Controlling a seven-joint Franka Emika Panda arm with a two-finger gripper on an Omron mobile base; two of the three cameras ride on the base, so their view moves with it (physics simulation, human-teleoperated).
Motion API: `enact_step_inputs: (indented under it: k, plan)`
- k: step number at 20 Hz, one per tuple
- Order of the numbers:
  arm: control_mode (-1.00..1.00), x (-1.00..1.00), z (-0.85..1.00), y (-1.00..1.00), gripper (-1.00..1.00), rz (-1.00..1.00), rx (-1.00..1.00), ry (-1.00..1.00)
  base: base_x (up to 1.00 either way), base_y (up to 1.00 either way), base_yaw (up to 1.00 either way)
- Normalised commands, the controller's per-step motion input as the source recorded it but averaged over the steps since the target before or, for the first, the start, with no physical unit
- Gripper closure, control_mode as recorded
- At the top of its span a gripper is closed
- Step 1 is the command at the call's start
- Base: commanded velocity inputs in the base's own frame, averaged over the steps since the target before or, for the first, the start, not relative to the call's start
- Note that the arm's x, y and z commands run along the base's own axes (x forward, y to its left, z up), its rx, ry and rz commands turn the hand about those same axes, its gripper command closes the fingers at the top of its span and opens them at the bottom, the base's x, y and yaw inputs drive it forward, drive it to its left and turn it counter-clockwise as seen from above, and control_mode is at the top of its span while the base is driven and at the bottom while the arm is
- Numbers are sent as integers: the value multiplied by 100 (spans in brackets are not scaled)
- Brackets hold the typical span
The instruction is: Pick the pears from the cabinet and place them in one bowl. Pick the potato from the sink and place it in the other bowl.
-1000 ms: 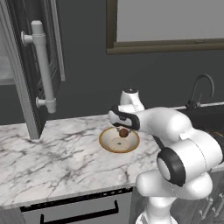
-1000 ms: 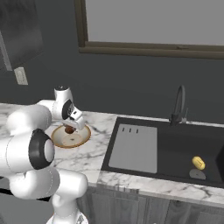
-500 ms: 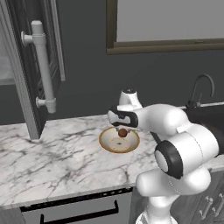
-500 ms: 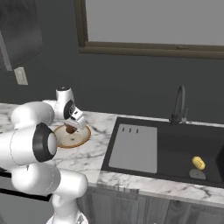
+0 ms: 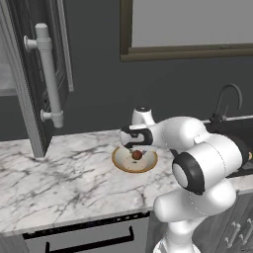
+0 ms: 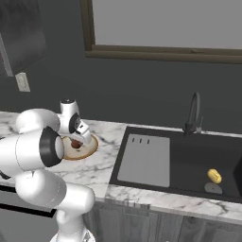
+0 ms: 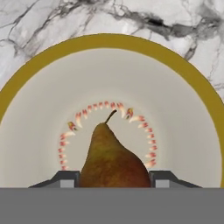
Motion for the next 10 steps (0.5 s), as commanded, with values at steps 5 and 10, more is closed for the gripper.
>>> enact_step_inputs:
  k: [5, 10]
  plan:
    - [-100, 0, -1, 0, 100, 0, 0, 0, 0, 0, 0]
    - [-100, 0, 0, 0, -100, 0, 0, 0, 0, 0, 0]
